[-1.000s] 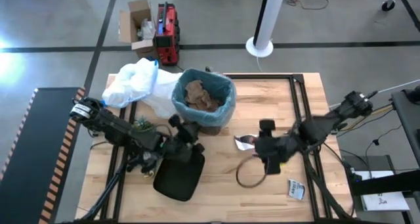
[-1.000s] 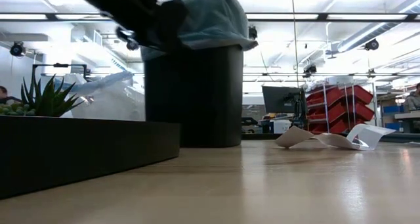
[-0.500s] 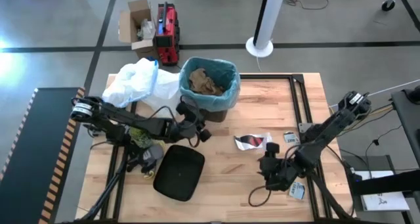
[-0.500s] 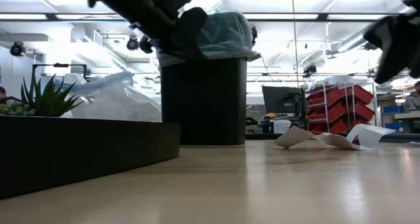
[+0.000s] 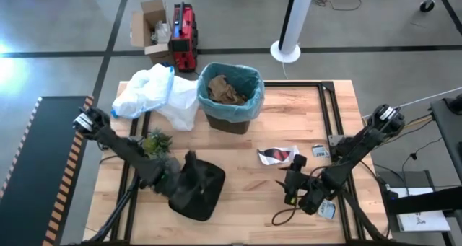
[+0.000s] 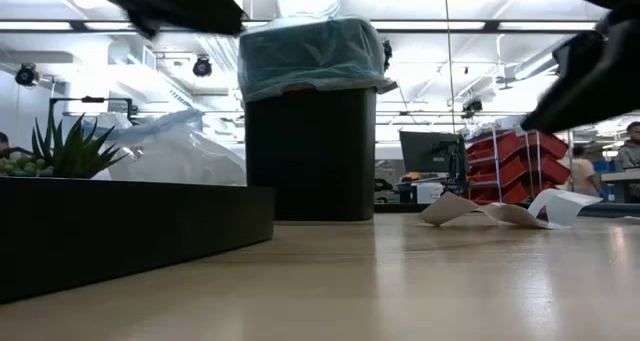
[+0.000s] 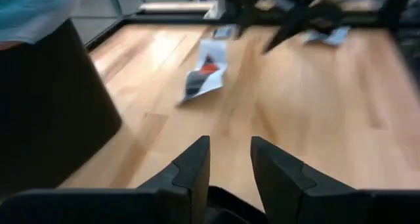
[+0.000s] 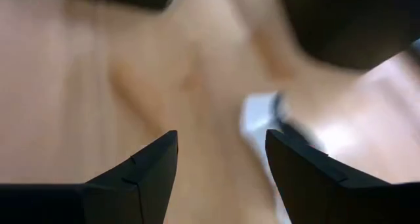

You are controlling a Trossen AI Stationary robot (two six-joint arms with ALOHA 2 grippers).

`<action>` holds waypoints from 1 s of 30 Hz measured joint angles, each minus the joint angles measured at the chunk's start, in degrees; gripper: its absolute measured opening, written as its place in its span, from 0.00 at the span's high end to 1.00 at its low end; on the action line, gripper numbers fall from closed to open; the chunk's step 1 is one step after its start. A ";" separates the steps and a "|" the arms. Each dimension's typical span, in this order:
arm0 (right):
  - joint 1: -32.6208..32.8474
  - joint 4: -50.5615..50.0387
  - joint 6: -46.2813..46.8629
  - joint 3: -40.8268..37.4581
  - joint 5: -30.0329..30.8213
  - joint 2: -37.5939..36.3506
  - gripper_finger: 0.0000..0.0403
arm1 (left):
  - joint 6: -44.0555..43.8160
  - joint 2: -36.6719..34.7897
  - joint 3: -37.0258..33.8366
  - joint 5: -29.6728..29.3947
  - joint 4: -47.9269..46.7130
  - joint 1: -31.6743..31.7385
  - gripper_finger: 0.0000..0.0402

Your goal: Place trash/remove bag and relplace

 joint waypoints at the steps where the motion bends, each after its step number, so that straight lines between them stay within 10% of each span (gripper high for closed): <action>1: -0.03 0.73 0.00 -0.30 2.13 0.31 0.45 | -1.61 0.01 0.00 -1.62 0.04 -2.03 0.76; 11: -3.01 6.15 7.84 -5.34 -0.19 4.99 0.46 | -11.60 5.06 0.00 -20.91 0.33 -14.21 0.70; 17: -4.34 12.34 10.70 -9.70 7.91 9.07 0.47 | -11.32 9.98 0.00 -21.41 3.75 -13.54 0.70; 30: -18.42 22.57 1.38 -10.57 1.11 16.51 0.66 | -7.13 12.90 0.00 -22.04 11.44 -10.58 0.78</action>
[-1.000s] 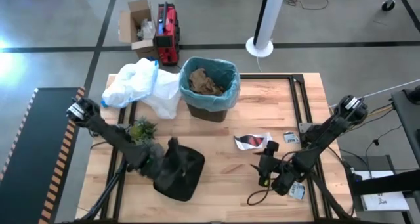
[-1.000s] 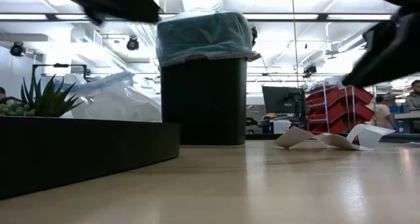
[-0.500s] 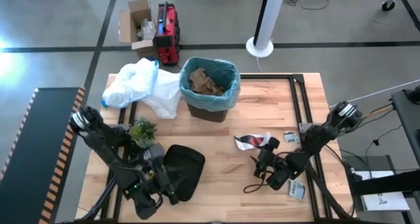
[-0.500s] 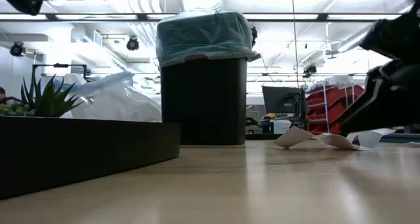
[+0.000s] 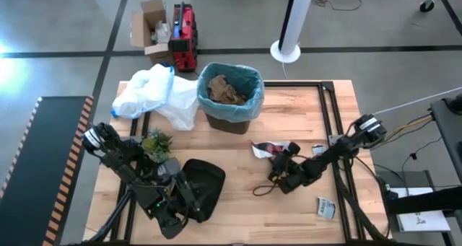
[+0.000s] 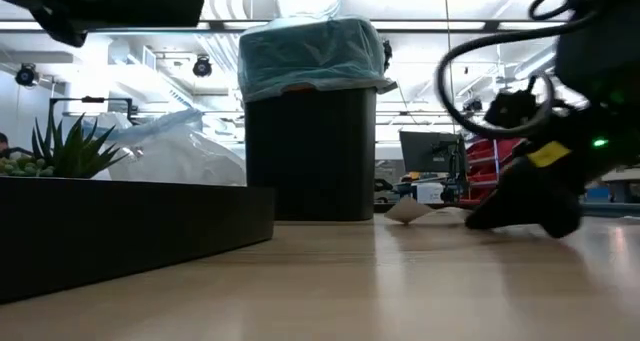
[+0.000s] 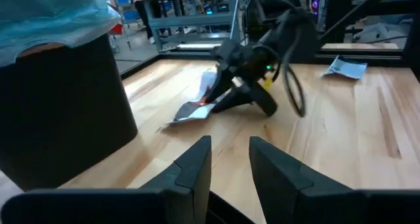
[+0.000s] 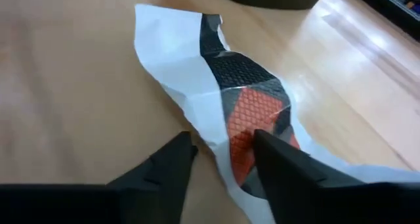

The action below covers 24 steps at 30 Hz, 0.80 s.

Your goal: Place trash/remove bag and relplace

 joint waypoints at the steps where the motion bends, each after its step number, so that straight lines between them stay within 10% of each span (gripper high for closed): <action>1: -0.71 0.78 -0.85 0.08 0.12 0.01 0.72 | 0.38 -0.04 0.00 -0.02 0.04 -0.02 0.78; 6: -2.01 2.64 -8.60 1.34 -0.46 -1.69 0.97 | -0.40 0.27 0.01 -0.02 0.01 -0.11 0.80; 13: 0.14 2.79 -31.82 11.73 -10.43 -11.00 1.00 | -3.55 3.94 0.02 0.02 -0.01 -0.11 0.80; 24: -4.62 7.09 -62.41 36.42 -9.82 -23.18 1.00 | -6.50 6.67 0.02 -0.17 2.16 0.04 0.76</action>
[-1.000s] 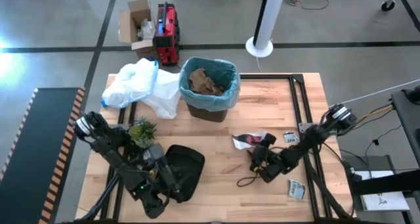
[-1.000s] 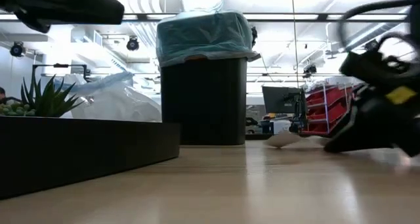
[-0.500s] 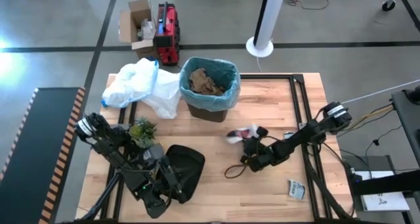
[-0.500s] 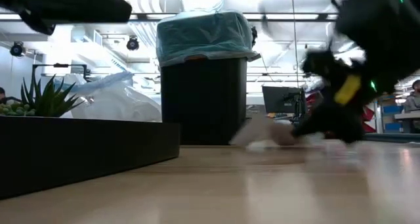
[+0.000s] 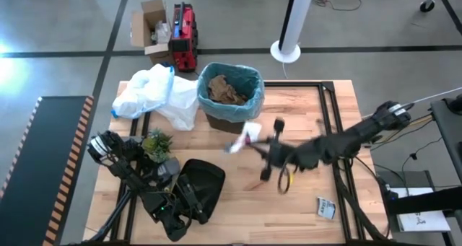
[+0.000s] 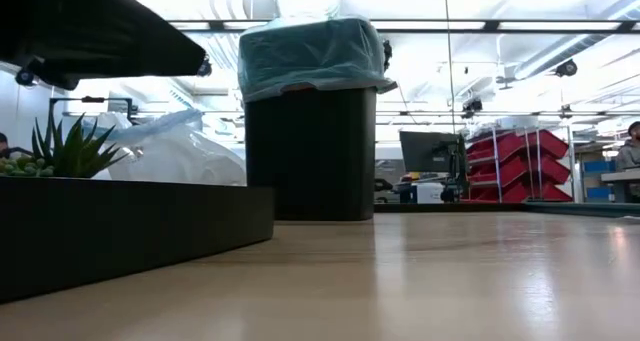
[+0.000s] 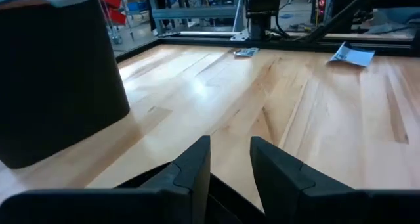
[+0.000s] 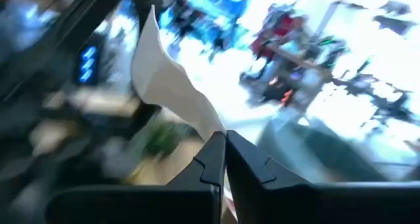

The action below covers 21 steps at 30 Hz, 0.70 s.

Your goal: Place trash/remove bag and relplace

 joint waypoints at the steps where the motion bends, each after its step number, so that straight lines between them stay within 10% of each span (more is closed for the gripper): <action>1: -1.57 -0.21 -0.45 1.86 0.08 -0.10 1.00 | 0.18 0.00 0.00 -0.01 0.42 0.05 0.76; 10: -19.78 -4.71 11.03 11.66 -3.68 3.73 0.95 | 1.67 1.07 0.00 -1.71 4.20 0.74 0.74; 21: -23.99 -21.22 18.62 15.42 -18.35 4.11 0.54 | 1.68 1.92 0.00 -1.65 6.38 0.70 0.77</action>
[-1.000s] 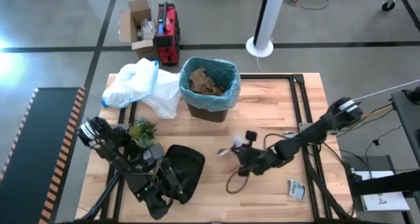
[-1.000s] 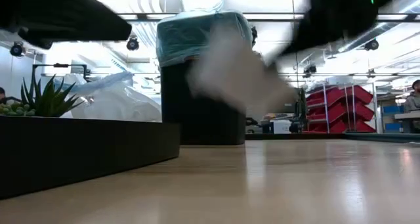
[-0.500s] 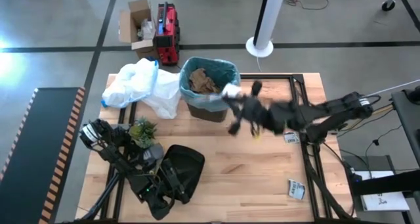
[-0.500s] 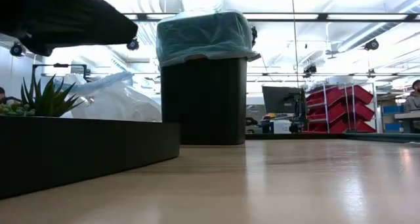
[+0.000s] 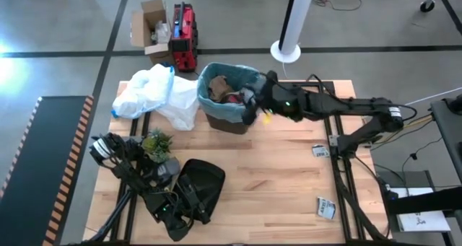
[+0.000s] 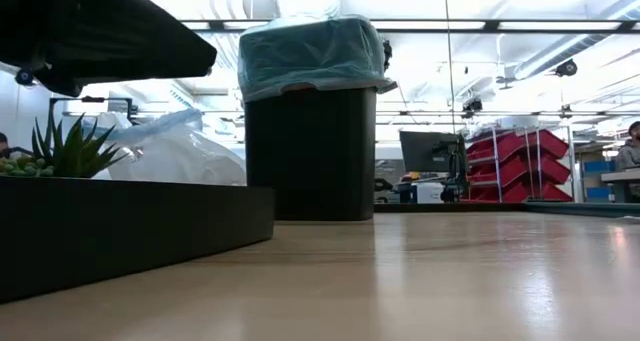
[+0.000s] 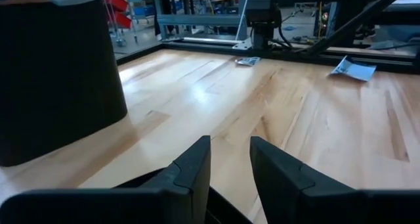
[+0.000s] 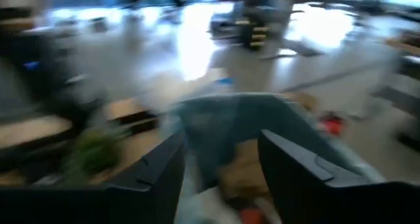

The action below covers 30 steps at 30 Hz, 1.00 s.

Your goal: Place trash/remove bag and relplace

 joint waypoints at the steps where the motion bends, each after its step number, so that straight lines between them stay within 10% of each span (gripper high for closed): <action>1: 1.28 -2.16 -0.40 0.06 -1.25 -0.94 0.52 | 0.00 0.00 0.00 0.08 0.17 -0.04 0.77; 19: 17.62 -63.46 34.95 -9.89 0.14 -5.11 0.56 | 3.43 0.00 0.00 0.06 7.58 0.03 0.79; 30: 8.20 -60.00 28.96 -40.15 -13.76 -3.32 0.66 | 5.16 0.00 0.00 0.08 7.69 0.58 0.76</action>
